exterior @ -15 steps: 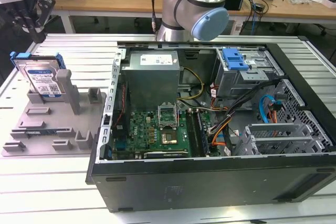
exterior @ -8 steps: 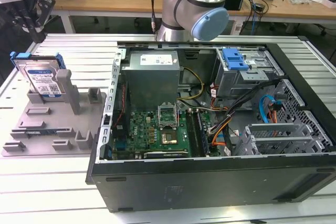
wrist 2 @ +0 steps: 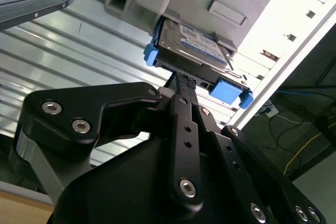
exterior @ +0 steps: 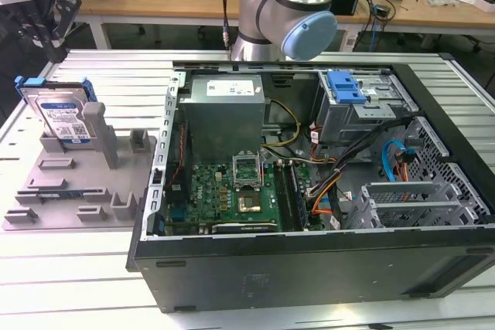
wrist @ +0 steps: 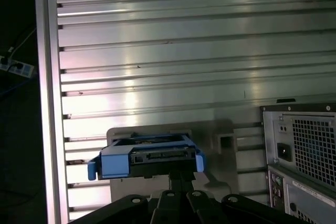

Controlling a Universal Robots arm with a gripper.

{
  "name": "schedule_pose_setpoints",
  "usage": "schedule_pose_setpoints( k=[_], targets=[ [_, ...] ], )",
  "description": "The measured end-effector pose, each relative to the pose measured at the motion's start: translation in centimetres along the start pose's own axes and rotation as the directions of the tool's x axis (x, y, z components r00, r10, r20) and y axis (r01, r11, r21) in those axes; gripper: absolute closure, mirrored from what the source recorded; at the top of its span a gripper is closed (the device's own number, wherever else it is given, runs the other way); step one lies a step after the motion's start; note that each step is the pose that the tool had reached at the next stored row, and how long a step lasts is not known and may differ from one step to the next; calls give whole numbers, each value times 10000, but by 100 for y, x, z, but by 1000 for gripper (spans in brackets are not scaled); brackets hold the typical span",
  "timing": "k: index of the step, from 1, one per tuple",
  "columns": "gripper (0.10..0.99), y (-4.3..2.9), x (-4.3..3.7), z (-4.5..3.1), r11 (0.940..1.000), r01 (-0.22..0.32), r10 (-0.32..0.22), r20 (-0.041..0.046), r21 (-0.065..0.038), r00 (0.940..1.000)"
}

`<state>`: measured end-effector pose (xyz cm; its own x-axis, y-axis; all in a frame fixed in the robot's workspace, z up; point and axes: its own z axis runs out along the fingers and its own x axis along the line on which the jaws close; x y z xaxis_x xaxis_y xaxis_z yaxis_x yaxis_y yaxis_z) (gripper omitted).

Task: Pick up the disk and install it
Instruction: 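Pick up the disk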

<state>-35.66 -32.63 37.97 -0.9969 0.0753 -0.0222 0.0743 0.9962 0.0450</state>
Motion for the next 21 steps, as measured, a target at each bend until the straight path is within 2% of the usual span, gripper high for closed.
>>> schedule_pose_setpoints(
  k=[3, 6, 7, 11, 13, 18, 19, 20, 21],
  targets=[
    [980, 4, -1, 2, 10000, -1, 1, -10, 0, 10000],
    [980, 2, -2, 7, 9994, 346, -346, -161, -45, 9993],
    [980, 2, -1, 7, 9988, 483, -484, -176, -47, 9987],
    [980, 2, -2, 9, 9892, 1461, -1462, -222, -74, 9890],
    [980, 1, -2, 10, 9793, 2023, -2025, -246, -91, 9790],
    [980, 2, -2, 12, 9557, 2941, -2943, -293, -126, 9553],
    [918, 2, -2, 12, 9467, 3219, -3221, -310, -137, 9462],
    [788, 2, -2, 14, 9377, 3472, -3475, -326, -150, 9371],
    [729, 2, -2, 15, 9274, 3736, -3739, -346, -163, 9268]
  ],
)
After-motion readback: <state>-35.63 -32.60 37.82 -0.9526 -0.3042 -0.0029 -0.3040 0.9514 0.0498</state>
